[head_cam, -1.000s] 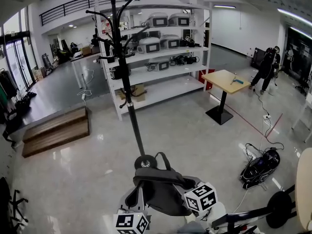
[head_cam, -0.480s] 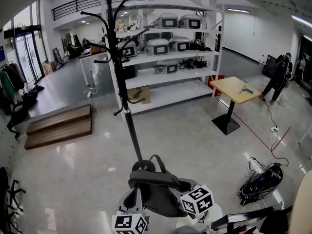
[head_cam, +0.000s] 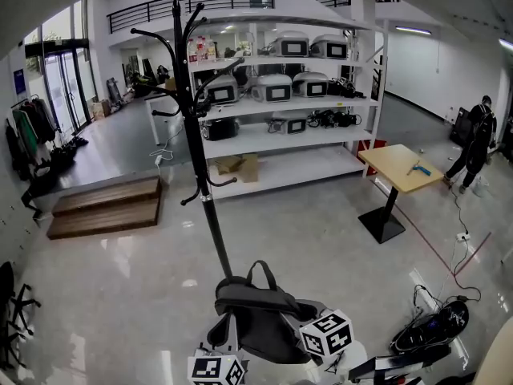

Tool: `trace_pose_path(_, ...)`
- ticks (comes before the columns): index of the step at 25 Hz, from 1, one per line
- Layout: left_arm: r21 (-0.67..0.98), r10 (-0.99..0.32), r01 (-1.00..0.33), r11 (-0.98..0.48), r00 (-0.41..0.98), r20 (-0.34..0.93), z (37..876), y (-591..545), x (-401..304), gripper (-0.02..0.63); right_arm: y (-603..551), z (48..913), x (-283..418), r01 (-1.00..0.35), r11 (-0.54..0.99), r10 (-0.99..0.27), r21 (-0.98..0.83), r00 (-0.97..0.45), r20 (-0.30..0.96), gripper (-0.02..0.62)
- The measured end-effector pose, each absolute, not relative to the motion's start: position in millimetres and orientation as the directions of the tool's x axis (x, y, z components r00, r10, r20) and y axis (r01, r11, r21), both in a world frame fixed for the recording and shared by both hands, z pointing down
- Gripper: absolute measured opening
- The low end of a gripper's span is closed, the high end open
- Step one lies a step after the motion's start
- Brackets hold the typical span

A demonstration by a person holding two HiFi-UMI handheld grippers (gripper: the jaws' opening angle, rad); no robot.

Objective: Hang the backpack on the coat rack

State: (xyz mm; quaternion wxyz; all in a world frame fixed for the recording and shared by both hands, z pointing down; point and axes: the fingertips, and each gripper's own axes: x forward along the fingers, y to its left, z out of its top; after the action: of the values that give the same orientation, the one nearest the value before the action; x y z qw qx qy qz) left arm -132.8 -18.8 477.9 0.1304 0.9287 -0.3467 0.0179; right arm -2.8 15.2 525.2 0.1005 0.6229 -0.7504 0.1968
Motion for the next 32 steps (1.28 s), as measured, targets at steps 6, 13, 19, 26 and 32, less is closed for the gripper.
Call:
trace_pose_path(6,0.236,-0.648,-0.655,-0.718,0.753,0.117,475,-32,-108,0.003,-6,521,20,-0.965,0.178,-0.893,-0.194,-0.241,0.379,0.097)
trace_pose_path(13,0.219,-0.653,-0.654,-0.724,0.752,0.09,473,-46,-88,0.003,-32,520,43,-0.952,0.212,-0.892,-0.219,-0.28,0.355,0.097)
trace_pose_path(19,0.205,-0.697,-0.694,-0.69,0.714,0.068,477,-80,-80,0.003,-59,523,57,-0.946,0.242,-0.885,-0.217,-0.307,0.349,0.097)
trace_pose_path(26,0.205,-0.724,-0.718,-0.665,0.687,0.061,469,-119,-64,0.003,-96,516,68,-0.938,0.301,-0.865,-0.173,-0.345,0.365,0.097)
trace_pose_path(32,0.205,-0.735,-0.728,-0.654,0.676,0.052,466,-154,-41,0.003,-130,510,84,-0.924,0.35,-0.849,-0.157,-0.383,0.363,0.097)
